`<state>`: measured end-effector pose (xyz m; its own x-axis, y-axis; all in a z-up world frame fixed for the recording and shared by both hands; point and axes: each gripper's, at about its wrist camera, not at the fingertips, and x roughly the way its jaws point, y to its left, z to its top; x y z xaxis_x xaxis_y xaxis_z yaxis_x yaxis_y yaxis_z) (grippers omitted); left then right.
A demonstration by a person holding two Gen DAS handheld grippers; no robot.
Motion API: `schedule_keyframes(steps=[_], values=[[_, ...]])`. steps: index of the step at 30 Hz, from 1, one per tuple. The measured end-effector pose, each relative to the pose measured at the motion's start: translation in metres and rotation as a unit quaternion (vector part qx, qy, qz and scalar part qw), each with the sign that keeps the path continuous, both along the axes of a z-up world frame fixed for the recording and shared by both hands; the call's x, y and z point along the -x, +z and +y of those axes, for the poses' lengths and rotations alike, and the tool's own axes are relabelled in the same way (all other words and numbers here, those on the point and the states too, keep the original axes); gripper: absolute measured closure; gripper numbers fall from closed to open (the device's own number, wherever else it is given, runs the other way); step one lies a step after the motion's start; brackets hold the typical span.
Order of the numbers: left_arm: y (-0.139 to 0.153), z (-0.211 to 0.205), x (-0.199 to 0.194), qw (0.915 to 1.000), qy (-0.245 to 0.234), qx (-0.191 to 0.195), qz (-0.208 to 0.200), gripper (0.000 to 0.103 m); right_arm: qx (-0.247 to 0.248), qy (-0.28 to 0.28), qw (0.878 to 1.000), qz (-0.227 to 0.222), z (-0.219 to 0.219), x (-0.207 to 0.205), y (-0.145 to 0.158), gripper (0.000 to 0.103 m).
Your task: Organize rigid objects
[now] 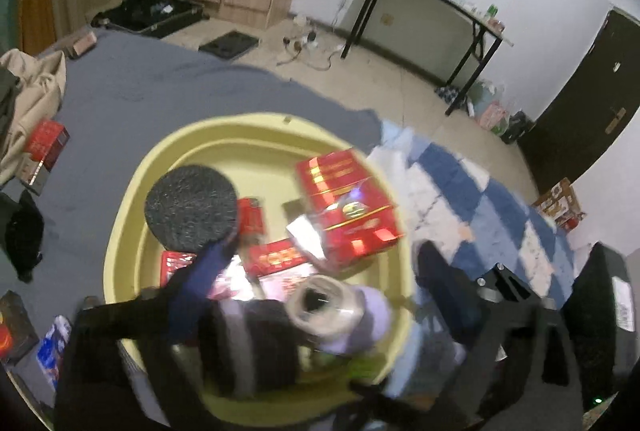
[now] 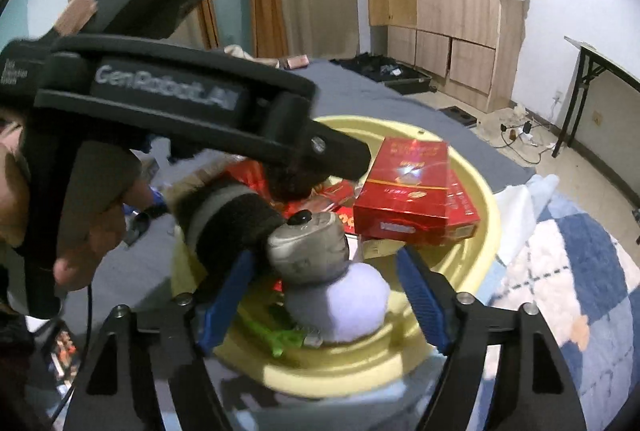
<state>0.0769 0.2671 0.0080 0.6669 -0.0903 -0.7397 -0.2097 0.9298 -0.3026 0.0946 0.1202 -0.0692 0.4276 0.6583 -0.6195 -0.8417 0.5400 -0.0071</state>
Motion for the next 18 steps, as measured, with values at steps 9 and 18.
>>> schedule_keyframes(steps=[9,18], values=[[0.056,-0.081,0.051,0.9829,0.171,-0.033,-0.06,0.0,-0.03,-0.053,0.998,-0.016,-0.117,0.011,0.041,0.0],[-0.069,-0.168,0.071,0.9673,0.241,-0.08,0.013,0.0,0.018,-0.059,0.998,-0.003,-0.17,-0.013,0.004,0.0]])
